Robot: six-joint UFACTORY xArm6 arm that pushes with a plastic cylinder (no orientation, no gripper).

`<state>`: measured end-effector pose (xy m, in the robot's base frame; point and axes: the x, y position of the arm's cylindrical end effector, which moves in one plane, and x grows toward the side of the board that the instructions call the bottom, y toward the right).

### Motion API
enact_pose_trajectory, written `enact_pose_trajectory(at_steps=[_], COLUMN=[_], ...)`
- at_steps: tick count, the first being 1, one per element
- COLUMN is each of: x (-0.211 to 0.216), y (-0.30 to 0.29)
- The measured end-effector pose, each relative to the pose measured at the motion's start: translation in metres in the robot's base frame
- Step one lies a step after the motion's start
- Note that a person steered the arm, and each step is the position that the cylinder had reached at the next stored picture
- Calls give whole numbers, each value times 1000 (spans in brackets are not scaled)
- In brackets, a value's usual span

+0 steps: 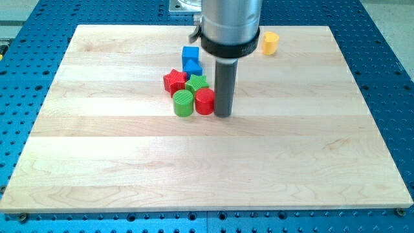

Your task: Put your arm to the top left of the red star

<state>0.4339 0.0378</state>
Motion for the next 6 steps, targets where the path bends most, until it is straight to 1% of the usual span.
enact_pose_trajectory(at_steps=[1,2,3,4,5,6], x=[-19,66,169,136,46,-22], y=[-2,8,-81,-168,-237,-224])
